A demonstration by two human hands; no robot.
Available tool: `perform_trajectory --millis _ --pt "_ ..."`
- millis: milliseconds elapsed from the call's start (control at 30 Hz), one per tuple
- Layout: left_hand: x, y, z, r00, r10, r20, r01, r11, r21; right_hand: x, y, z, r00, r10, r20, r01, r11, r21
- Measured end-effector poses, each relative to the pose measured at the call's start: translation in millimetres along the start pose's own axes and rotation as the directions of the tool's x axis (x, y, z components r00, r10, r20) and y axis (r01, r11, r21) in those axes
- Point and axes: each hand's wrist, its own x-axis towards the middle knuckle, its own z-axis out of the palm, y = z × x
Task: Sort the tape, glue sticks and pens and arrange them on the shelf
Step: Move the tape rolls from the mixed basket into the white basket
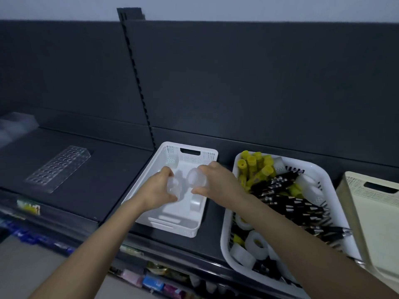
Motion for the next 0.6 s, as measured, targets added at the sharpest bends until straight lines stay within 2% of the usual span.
perform_trajectory --millis 133,267,433,600 --pt "4.0 -22.9 9.1 0.998 -0.043 0.051 0.043 0.999 0.001 8.8 -6.7 7.9 0.996 0.050 0.068 -0.045 0.996 -0.080" --pt "10.9 -26.9 11.7 0.999 -0.027 0.019 0.028 0.998 -0.049 11.5 -12.2 10.1 0.993 0.067 0.093 -0.051 0.985 -0.167" --pt "15.0 14.3 5.6 0.965 0.224 -0.137 -0.239 0.966 -0.102 -9.0 7.4 -10.2 0.991 0.084 -0.102 -0.090 0.995 -0.052" --pt "14.6 74.5 28.0 0.874 0.483 -0.051 -0.485 0.864 -0.133 -51.5 48.2 -31.4 0.958 0.210 -0.195 -0.222 0.974 -0.040"
